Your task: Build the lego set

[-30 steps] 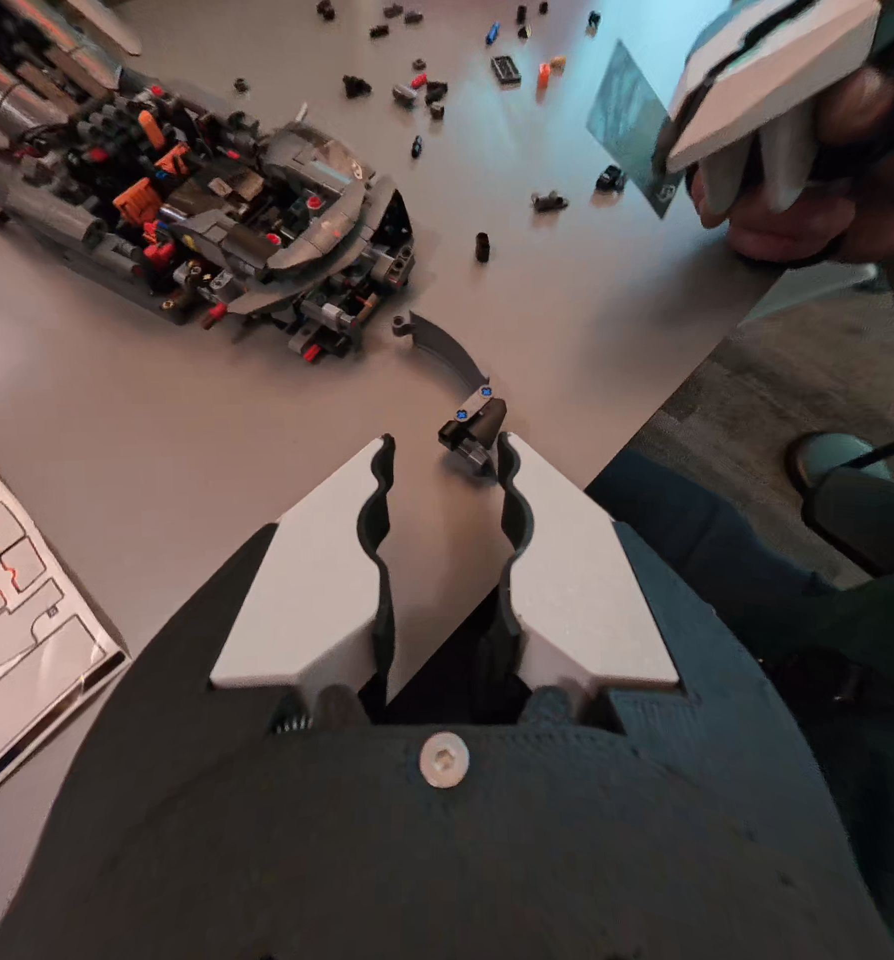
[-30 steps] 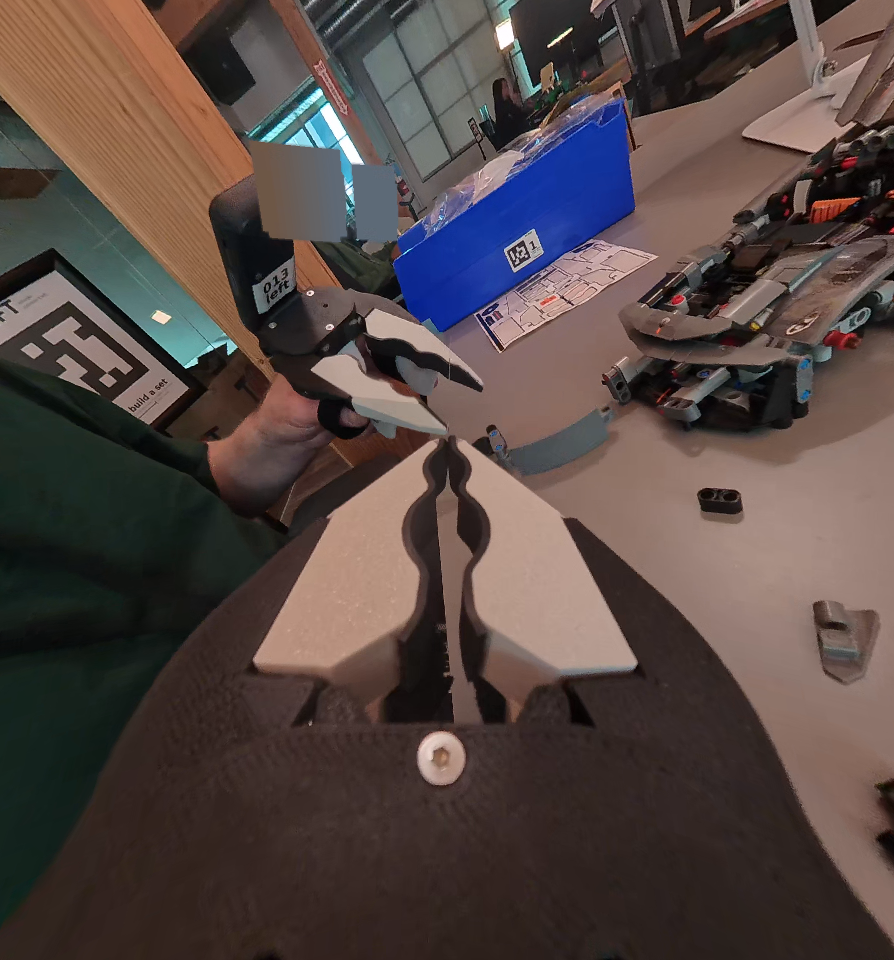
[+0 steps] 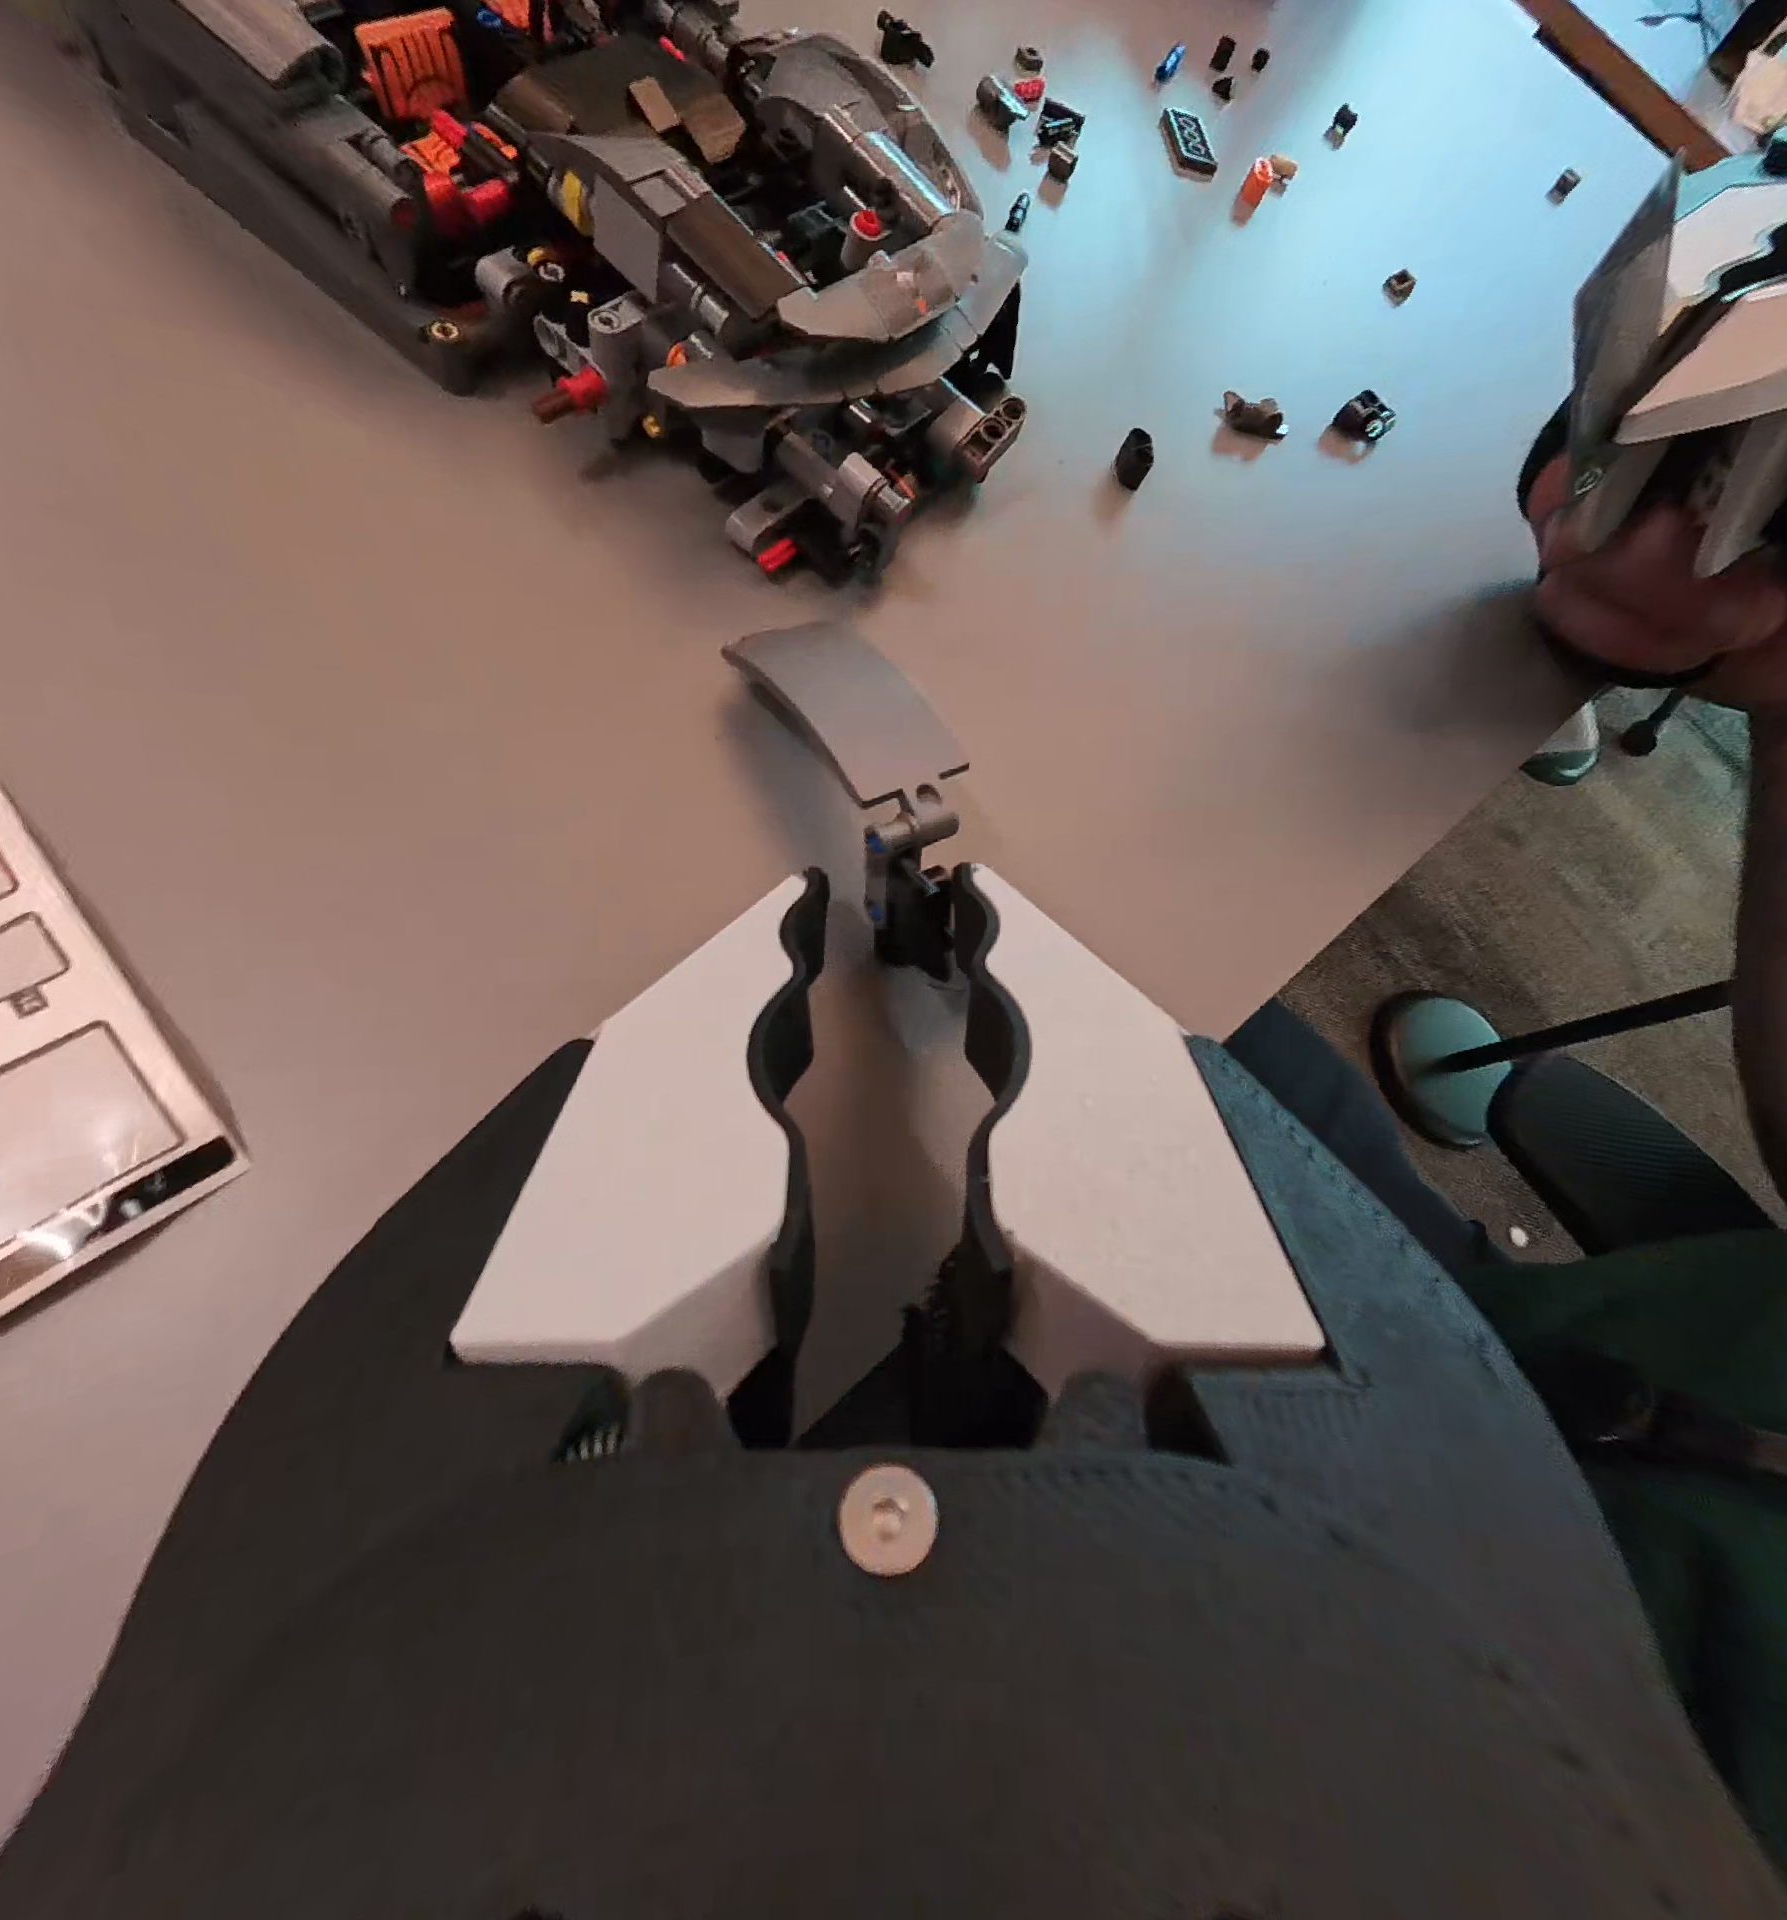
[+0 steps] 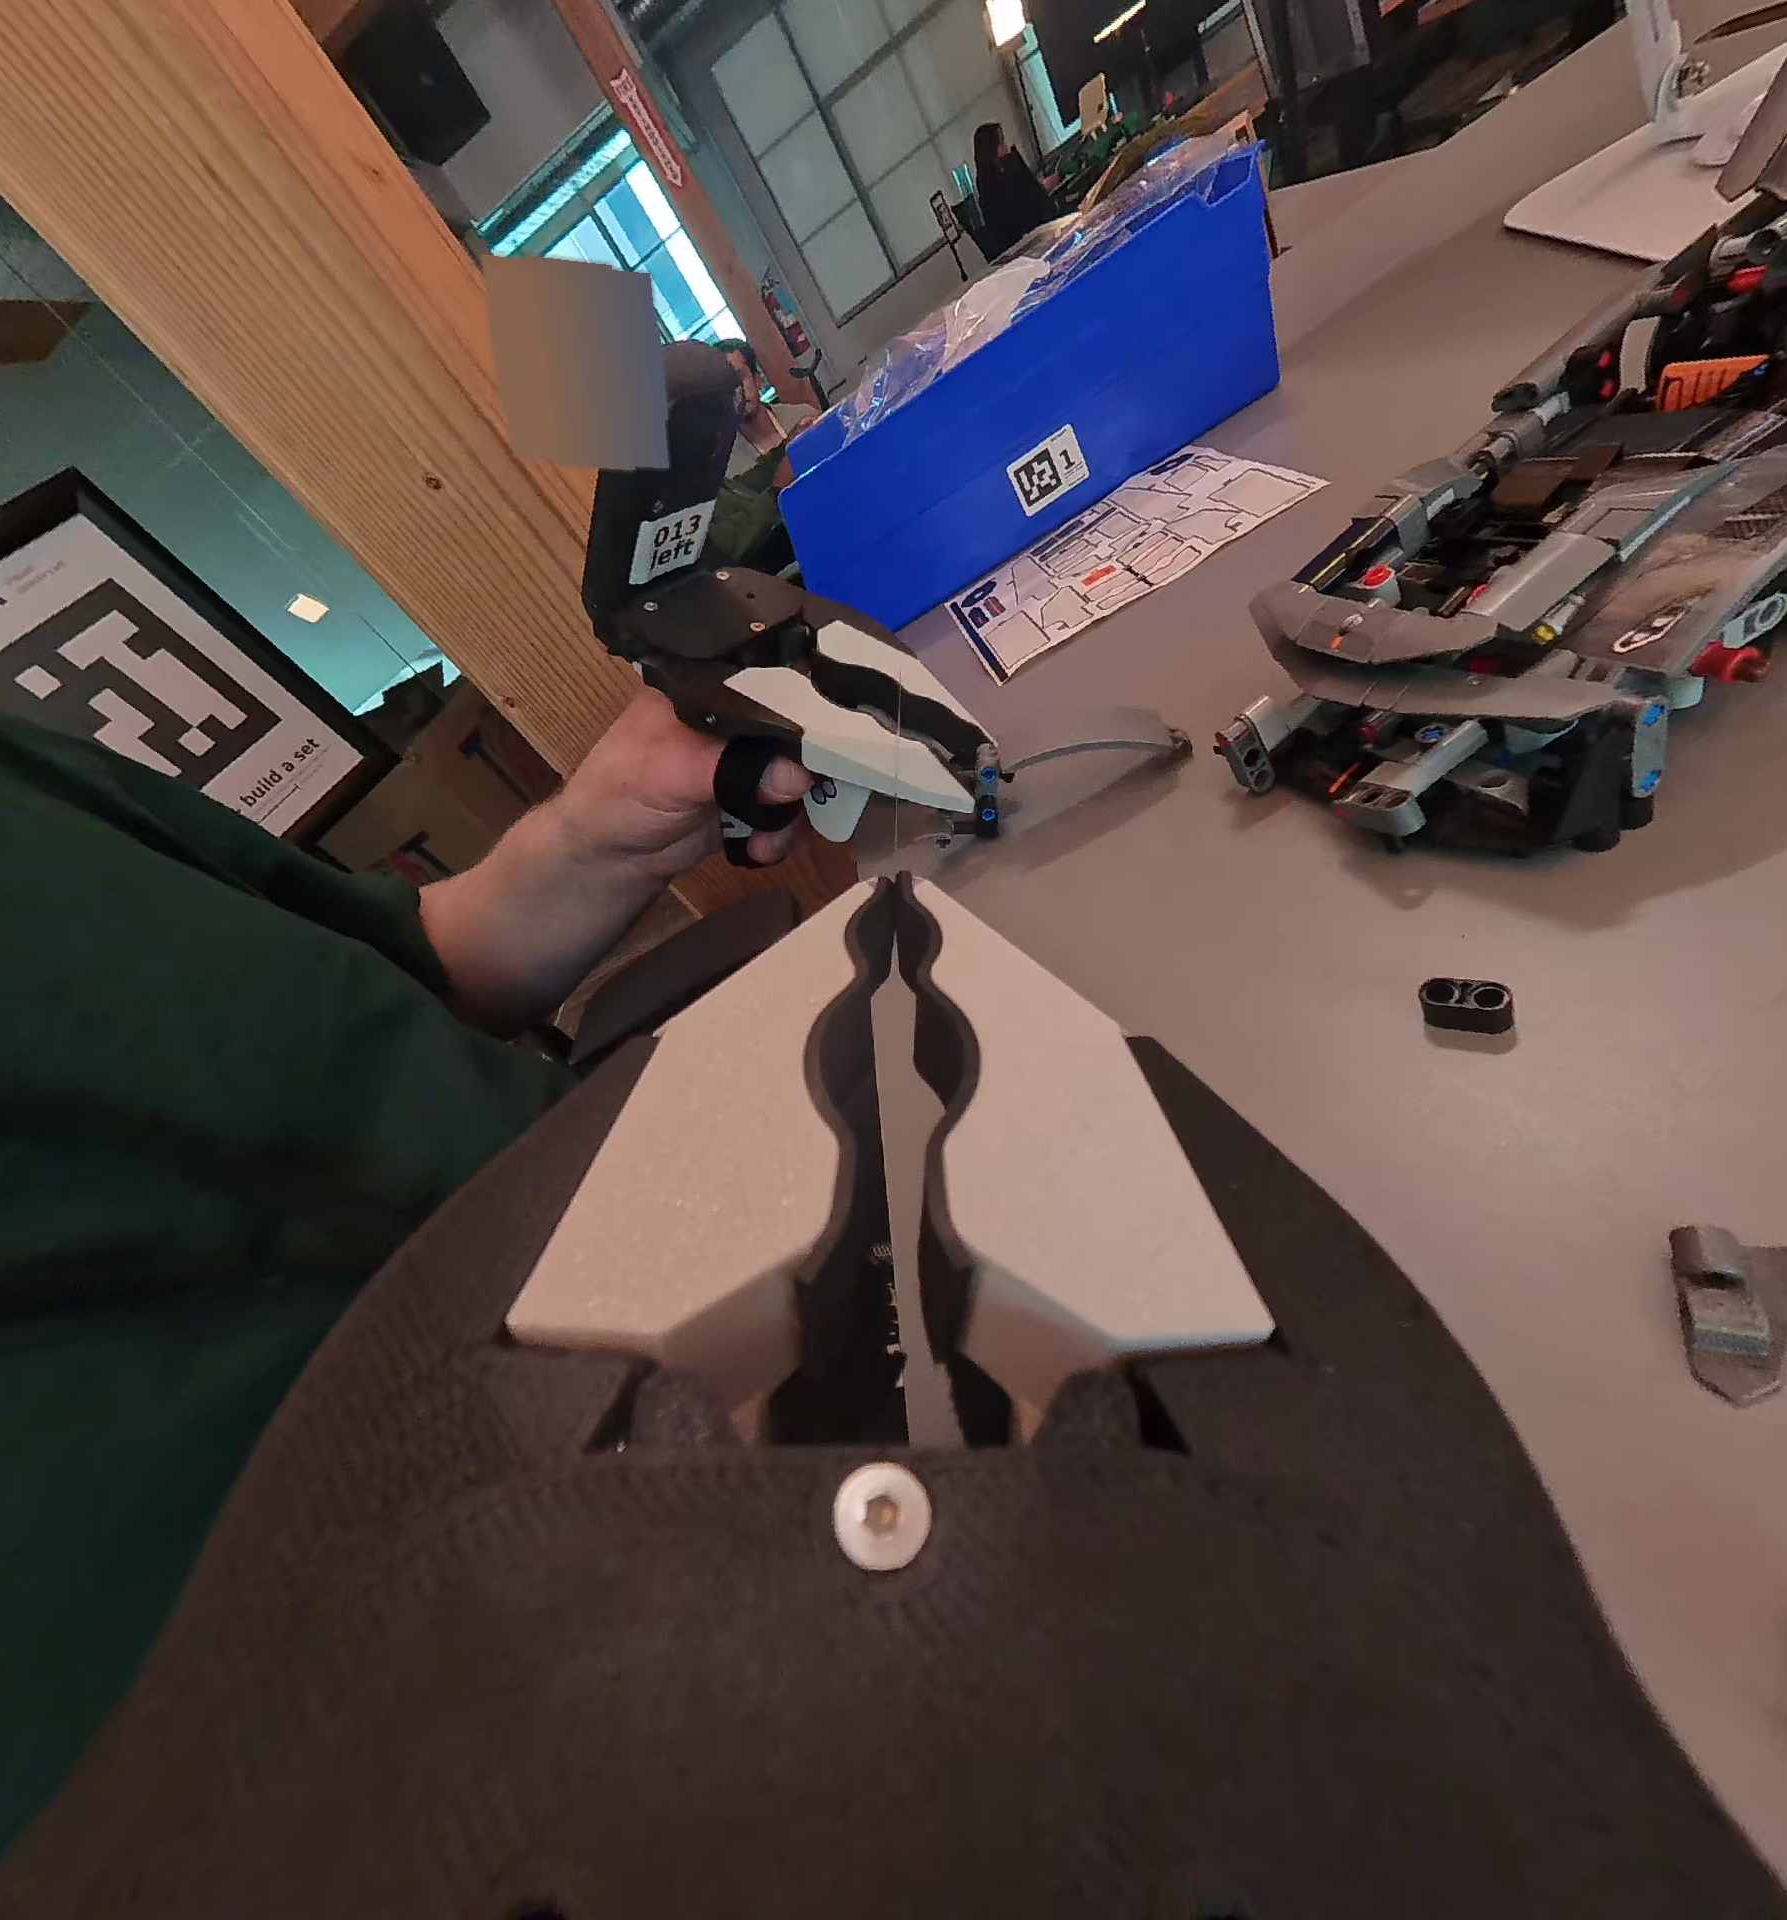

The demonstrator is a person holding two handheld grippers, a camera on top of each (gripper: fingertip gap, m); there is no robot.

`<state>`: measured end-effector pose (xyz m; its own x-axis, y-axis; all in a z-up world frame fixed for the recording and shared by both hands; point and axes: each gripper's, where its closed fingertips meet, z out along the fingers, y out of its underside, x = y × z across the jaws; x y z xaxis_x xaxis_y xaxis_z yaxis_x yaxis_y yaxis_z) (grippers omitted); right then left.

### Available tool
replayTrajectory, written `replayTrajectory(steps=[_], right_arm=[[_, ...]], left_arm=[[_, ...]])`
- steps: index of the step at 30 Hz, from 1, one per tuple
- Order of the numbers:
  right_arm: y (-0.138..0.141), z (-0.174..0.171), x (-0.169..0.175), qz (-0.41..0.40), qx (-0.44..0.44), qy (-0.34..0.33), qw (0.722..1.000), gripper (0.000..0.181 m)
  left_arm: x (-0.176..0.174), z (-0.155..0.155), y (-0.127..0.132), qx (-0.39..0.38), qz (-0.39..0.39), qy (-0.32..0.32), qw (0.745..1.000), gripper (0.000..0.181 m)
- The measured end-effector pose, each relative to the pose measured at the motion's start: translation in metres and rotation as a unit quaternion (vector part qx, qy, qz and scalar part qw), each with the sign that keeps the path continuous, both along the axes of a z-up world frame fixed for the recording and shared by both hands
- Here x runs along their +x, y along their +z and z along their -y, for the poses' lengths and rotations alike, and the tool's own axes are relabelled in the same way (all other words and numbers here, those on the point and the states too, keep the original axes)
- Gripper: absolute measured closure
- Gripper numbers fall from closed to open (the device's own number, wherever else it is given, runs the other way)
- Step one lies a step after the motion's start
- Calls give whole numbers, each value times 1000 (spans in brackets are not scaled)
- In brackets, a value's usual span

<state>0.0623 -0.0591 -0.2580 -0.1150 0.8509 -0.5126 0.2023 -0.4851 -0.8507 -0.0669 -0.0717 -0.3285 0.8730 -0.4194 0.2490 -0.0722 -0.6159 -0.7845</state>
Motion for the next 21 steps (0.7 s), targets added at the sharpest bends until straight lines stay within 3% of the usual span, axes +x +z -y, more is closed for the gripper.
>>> replayTrajectory(steps=[6, 10, 15, 21], right_arm=[[-1, 1, -13, 5, -5, 3, 1000, 181], [5, 2, -28, -14, -12, 0, 1000, 181], [17, 8, -49, -50, -21, 8, 999, 181], [27, 23, -69, -70, -21, 26, 997, 181]], left_arm=[[-9, 3, 6, 29, -21, 6, 999, 144], [-1, 7, 45, 111, -16, -17, 994, 146], [37, 14, 78, 155, 79, -94, 980, 153], [50, 12, 91, 134, 211, -134, 959, 158]])
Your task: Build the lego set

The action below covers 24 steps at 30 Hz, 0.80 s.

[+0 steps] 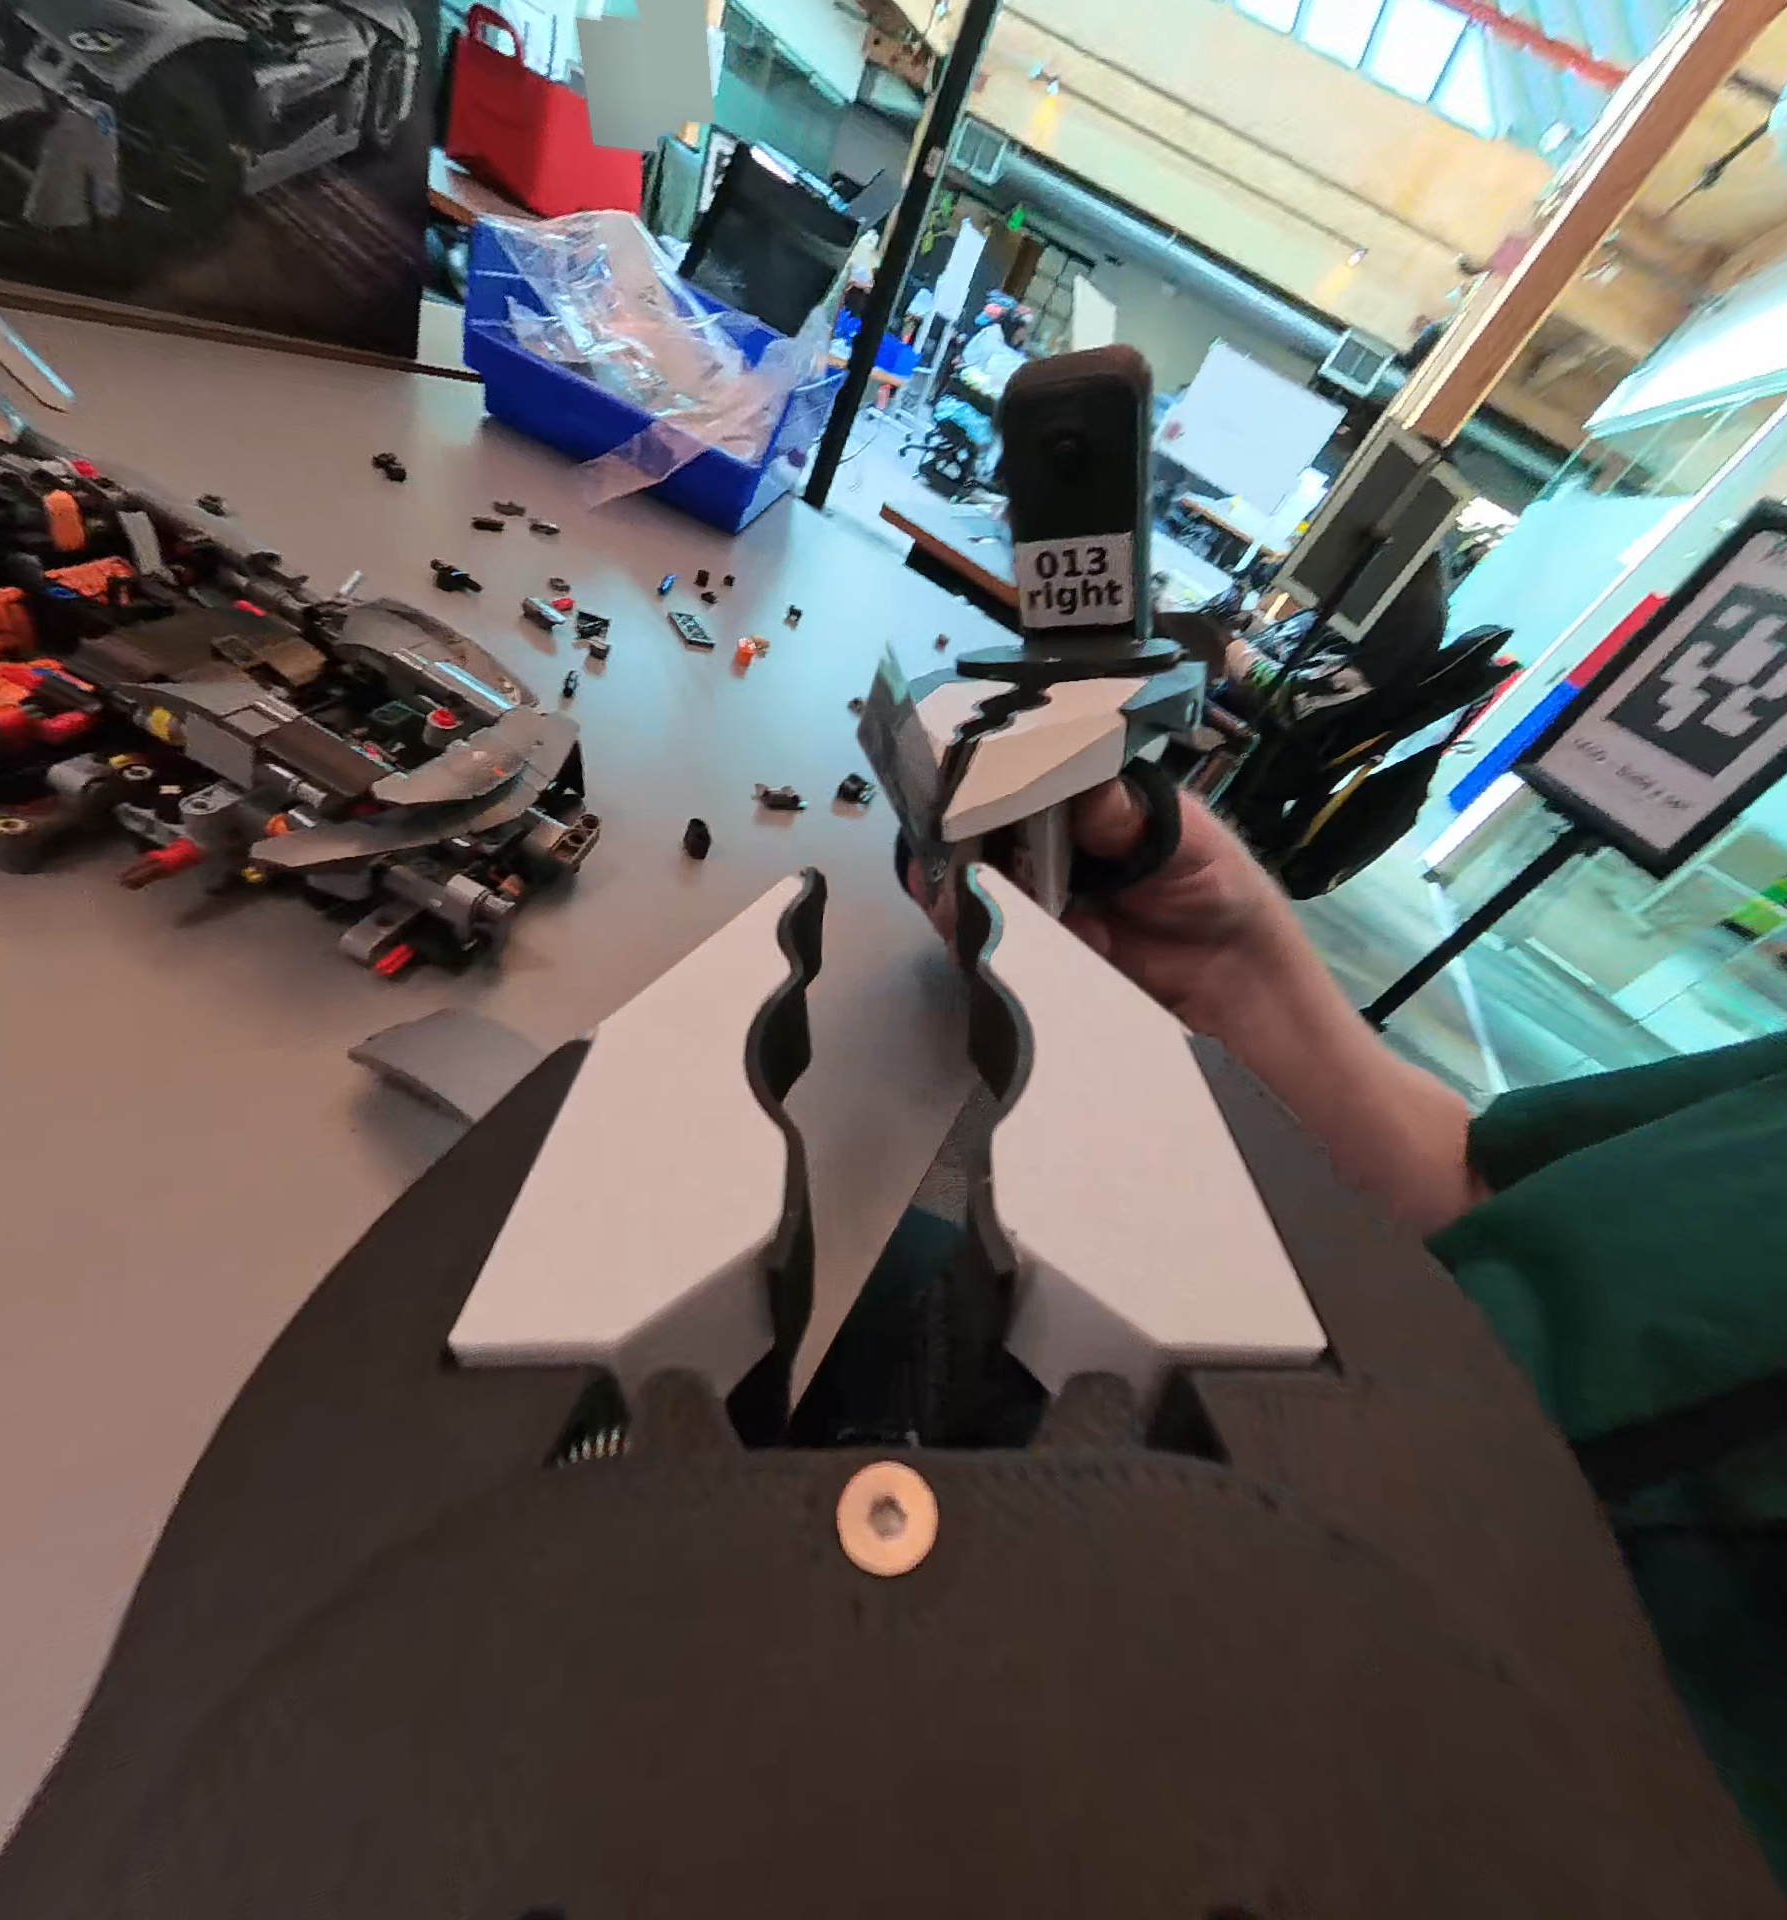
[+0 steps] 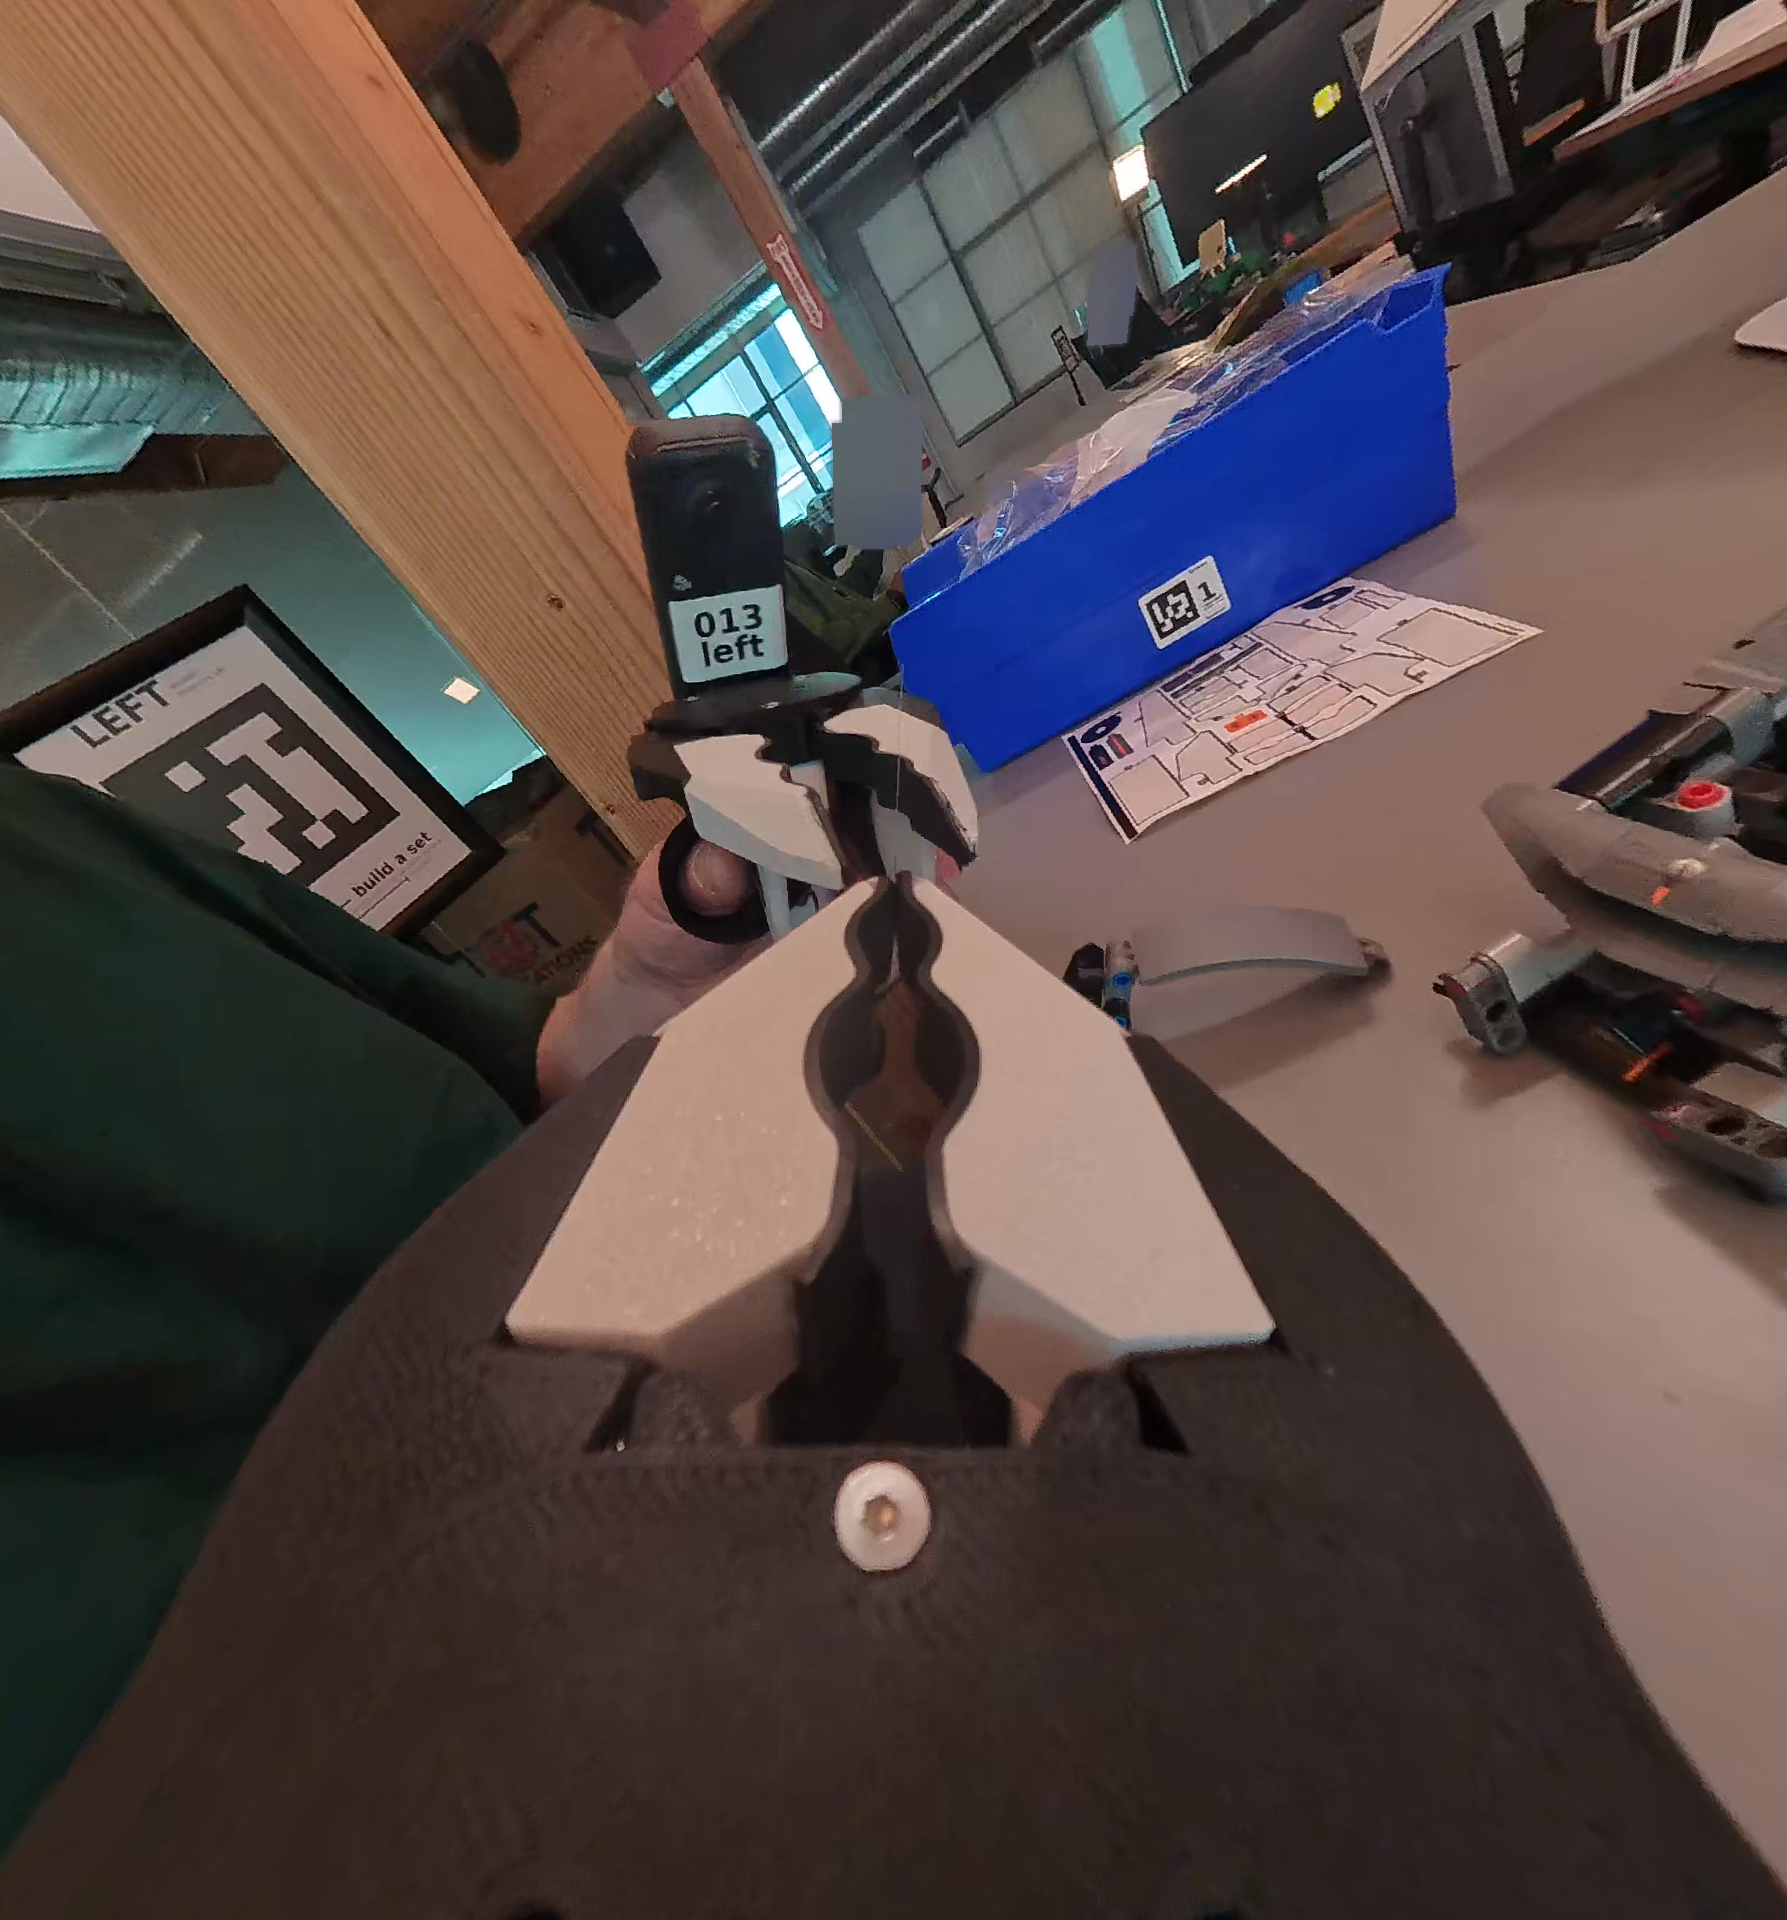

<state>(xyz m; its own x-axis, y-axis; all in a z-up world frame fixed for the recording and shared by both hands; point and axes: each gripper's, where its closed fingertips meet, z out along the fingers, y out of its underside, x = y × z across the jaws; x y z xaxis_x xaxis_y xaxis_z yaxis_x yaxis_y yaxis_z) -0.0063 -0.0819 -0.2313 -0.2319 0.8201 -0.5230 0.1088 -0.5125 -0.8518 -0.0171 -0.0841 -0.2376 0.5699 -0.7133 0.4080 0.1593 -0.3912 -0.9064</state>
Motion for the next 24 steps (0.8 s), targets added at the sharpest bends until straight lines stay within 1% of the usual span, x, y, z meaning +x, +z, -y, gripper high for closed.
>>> replayTrajectory(steps=[4, 6, 9, 11, 15, 18, 22, 23, 24], right_arm=[[1, 6, -9, 1, 1, 8, 1000, 181], [1, 8, -13, 2, 3, 11, 1000, 181], [3, 9, -17, 2, 5, 10, 1000, 181], [3, 9, -19, 6, 14, 6, 1000, 176], [-1, 12, -21, 33, 44, 1, 998, 165], [-4, 11, -21, 66, 95, -18, 993, 165], [-6, 6, -21, 96, 137, -41, 985, 159], [-8, -1, -21, 112, 145, -67, 981, 139], [-13, -8, -19, 130, 160, -82, 975, 136]], left_arm=[[-3, 0, 5, 0, 32, -16, 999, 168], [-5, 1, 8, 1, 43, -25, 999, 180], [-8, 3, 11, 6, 50, -34, 998, 181], [-10, 4, 12, 11, 45, -36, 998, 181], [-13, 3, 9, 20, -2, -37, 999, 181], [-10, 4, 7, 37, -48, -39, 997, 181], [-6, 4, 8, 63, -95, -42, 993, 181], [-5, 6, 12, 76, -98, -45, 991, 181], [-6, 7, 17, 88, -97, -42, 990, 181]])
